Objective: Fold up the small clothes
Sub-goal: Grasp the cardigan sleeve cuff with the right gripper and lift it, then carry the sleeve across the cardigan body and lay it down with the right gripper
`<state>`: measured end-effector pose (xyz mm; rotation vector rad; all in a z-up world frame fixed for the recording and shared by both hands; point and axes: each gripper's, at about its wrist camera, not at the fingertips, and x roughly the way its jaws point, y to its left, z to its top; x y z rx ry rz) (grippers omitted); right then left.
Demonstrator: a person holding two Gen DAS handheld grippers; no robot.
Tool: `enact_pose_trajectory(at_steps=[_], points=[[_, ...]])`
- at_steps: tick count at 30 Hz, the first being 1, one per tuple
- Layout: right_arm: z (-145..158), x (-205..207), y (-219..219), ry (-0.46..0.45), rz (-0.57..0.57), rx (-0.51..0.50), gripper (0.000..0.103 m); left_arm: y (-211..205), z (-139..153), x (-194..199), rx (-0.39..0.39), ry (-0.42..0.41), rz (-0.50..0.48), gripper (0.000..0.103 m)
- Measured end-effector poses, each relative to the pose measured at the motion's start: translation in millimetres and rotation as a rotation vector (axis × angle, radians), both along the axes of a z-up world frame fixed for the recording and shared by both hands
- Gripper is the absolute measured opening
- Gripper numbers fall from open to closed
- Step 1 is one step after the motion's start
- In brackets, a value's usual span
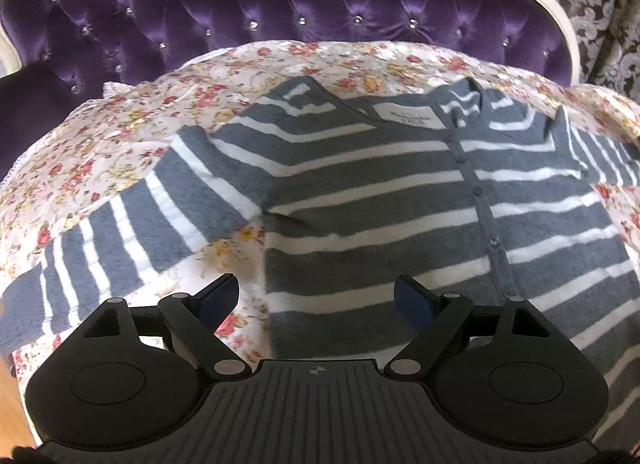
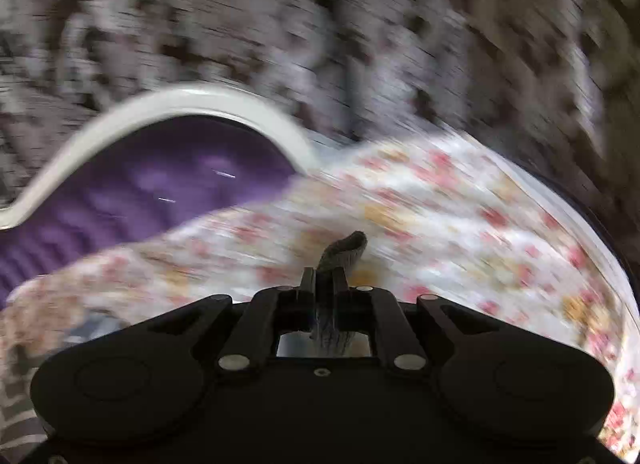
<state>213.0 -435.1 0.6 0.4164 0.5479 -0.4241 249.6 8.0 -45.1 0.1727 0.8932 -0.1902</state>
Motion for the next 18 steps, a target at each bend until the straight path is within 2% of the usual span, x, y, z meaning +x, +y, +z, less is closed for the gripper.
enact_pose_trajectory(at_steps=[5, 8, 13, 18], points=[[52.9, 35.1, 74.9, -0.06, 0.199, -0.038, 0.014, 13.6, 7.5, 1.0, -0.016, -0.005, 0.038, 0.085], [69.3, 59.0, 125.5, -0.095, 0.323, -0.016, 0.014, 23.1, 11.2, 3.3, -0.018, -0.01, 0.07, 0.085], [65.2, 101.8, 208.8, -0.1, 0.522, 0.044, 0.014, 39.0, 17.0, 5.7, -0.036, -0.007, 0.117, 0.085], [35.0, 137.0, 282.4, -0.064, 0.661, 0.101, 0.014, 50.7, 19.2, 7.8, -0.044, -0.001, 0.145, 0.085]])
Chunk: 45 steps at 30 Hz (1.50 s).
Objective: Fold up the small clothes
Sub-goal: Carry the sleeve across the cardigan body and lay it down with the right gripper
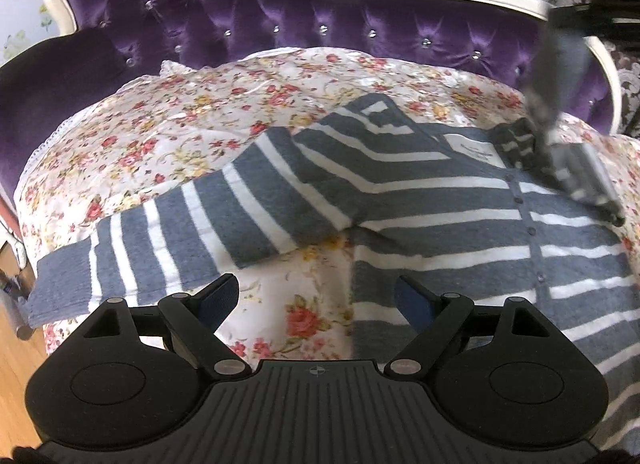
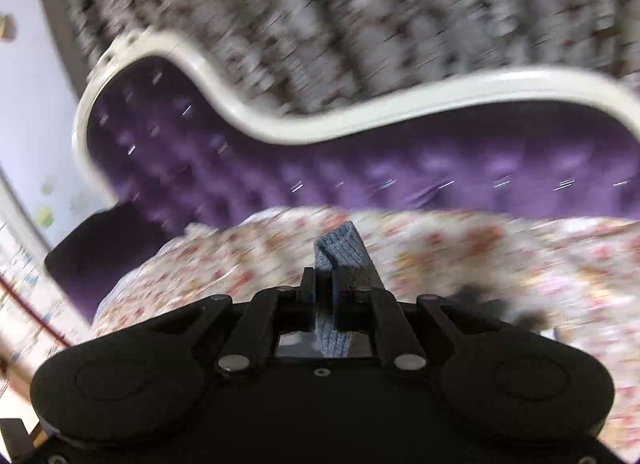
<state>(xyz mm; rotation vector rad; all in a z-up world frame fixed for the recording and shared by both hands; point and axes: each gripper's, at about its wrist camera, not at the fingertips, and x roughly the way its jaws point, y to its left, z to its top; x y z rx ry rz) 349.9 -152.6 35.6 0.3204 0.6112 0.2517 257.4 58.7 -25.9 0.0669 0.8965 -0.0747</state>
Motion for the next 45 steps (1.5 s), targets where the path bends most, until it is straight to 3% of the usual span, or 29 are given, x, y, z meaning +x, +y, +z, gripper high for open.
enact_pose_trajectory(at_steps=[9, 16, 20, 23, 30, 39, 41, 43, 45], points=[[-75.6, 32.7, 70.6, 0.108, 0.13, 0.037, 0.016, 7.7, -5.6, 6.3, 0.004, 0.034, 0.022, 0.085], [-83.8, 25.7, 73.2, 0.064, 0.167, 0.085, 0.025, 8.0, -11.2, 9.1, 0.0, 0.065, 0.024, 0.085], [-75.9, 22.2, 56.7, 0.037, 0.124, 0.08, 0.03, 7.6, -12.6, 9.3, -0.002, 0.074, 0.022, 0.085], [-73.9, 16.3, 40.3, 0.028, 0.073, 0.021, 0.031, 7.1, -13.0, 9.3, 0.0, 0.076, 0.02, 0.085], [-96.2, 5.0, -13.6, 0.075, -0.095, -0.077, 0.034, 7.2, -13.1, 9.2, -0.003, 0.081, 0.017, 0.085], [-133.8, -14.2, -88.8, 0.154, -0.284, -0.146, 0.034, 6.5, -15.7, 10.7, -0.008, 0.093, 0.012, 0.085], [-143.4, -20.5, -99.8, 0.169, -0.315, -0.203, 0.028, 6.0, -16.5, 11.1, -0.006, 0.093, 0.01, 0.085], [-145.8, -28.9, -109.0, 0.141, -0.314, -0.193, 0.023, 6.3, -17.7, 12.4, -0.006, 0.096, 0.009, 0.085], [-143.7, -33.7, -113.8, 0.149, -0.339, -0.18, 0.025, 6.4, -19.6, 13.4, -0.005, 0.102, 0.01, 0.085]])
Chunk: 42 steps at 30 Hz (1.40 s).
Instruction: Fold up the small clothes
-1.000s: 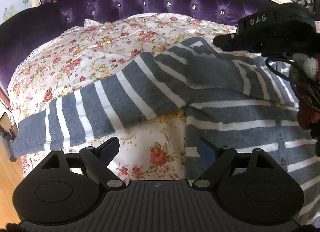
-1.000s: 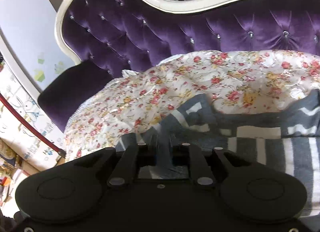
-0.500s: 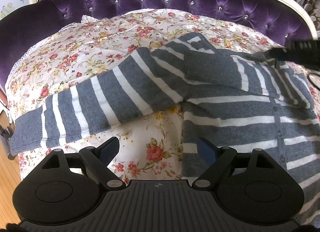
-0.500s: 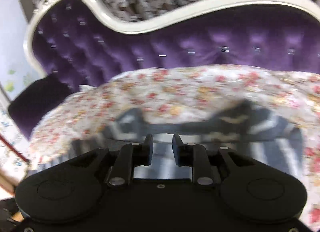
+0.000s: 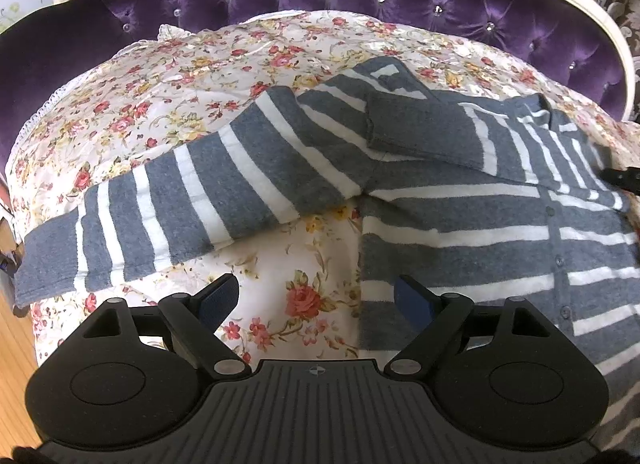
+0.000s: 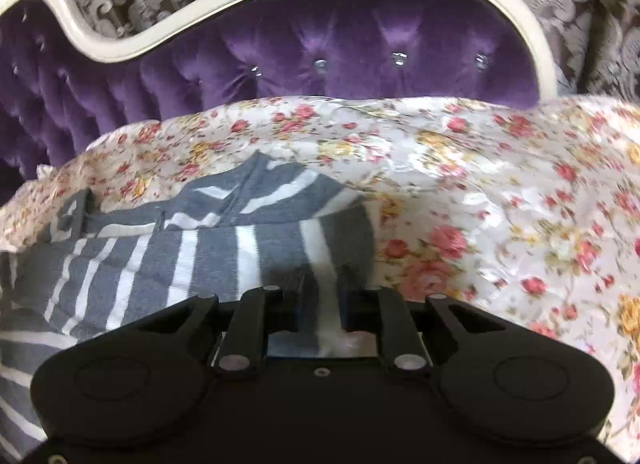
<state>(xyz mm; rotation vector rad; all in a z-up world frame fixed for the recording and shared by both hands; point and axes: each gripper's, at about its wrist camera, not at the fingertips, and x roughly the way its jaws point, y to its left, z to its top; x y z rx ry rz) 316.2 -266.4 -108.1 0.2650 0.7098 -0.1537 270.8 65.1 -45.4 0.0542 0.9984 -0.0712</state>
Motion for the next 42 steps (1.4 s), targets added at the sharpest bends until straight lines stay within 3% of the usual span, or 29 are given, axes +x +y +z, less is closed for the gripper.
enact_pose_trajectory(at_steps=[3, 8, 16, 22, 25, 42], points=[[5.5, -2.9, 1.7, -0.015, -0.009, -0.026, 0.034, -0.5, -2.7, 1.9, 0.005, 0.009, 0.002, 0.085], [9.9, -8.3, 8.8, -0.044, 0.005, -0.037, 0.034, -0.5, -6.6, 3.9, 0.011, 0.02, 0.005, 0.085], [-0.8, -15.8, 26.0, -0.003, 0.034, -0.202, 0.044, -0.9, -8.7, 4.2, 0.021, 0.027, 0.003, 0.085], [10.6, -26.7, 26.7, -0.041, 0.017, -0.201, 0.05, -0.1, -10.1, 4.6, 0.024, 0.033, 0.006, 0.085], [18.4, -34.8, 29.8, -0.07, 0.019, -0.183, 0.058, -0.4, -10.4, 5.1, 0.025, 0.034, 0.006, 0.085], [28.9, -57.6, 68.9, -0.056, 0.083, -0.069, 0.064, -4.5, -15.5, 4.1, 0.029, 0.051, -0.016, 0.085]])
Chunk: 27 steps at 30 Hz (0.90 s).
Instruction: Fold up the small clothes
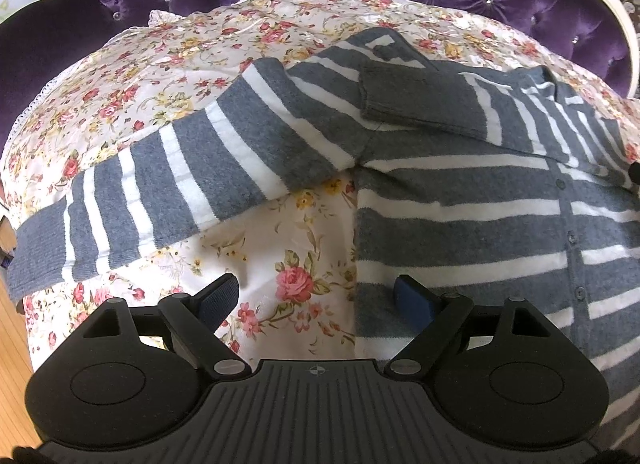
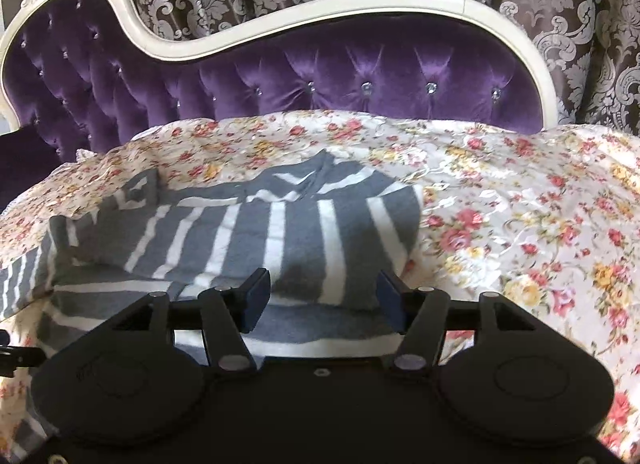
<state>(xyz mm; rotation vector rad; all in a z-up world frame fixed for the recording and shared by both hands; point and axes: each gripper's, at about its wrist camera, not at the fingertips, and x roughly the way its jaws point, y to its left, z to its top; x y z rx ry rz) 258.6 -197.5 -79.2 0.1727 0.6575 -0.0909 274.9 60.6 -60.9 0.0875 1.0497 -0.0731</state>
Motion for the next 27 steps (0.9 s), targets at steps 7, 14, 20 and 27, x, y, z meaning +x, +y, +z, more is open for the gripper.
enact_pose_trajectory(at_steps=[7, 14, 20, 27], points=[[-0.8, -4.8, 17.4, 0.004, 0.044, 0.033, 0.068, -0.2, -0.2, 0.6, 0.001, 0.002, 0.002, 0.085], [-1.7, -6.3, 30.4, -0.003, 0.083, 0.052, 0.07, 1.2, -1.6, 1.1, -0.001, 0.004, 0.003, 0.085], [-3.2, -5.2, 43.7, -0.02, 0.132, 0.05, 0.075, 4.5, -3.2, 2.3, -0.004, 0.007, 0.01, 0.085], [-7.4, 0.8, 52.6, -0.048, 0.18, 0.084, 0.082, 6.7, -3.4, 3.1, -0.016, 0.004, 0.02, 0.085]])
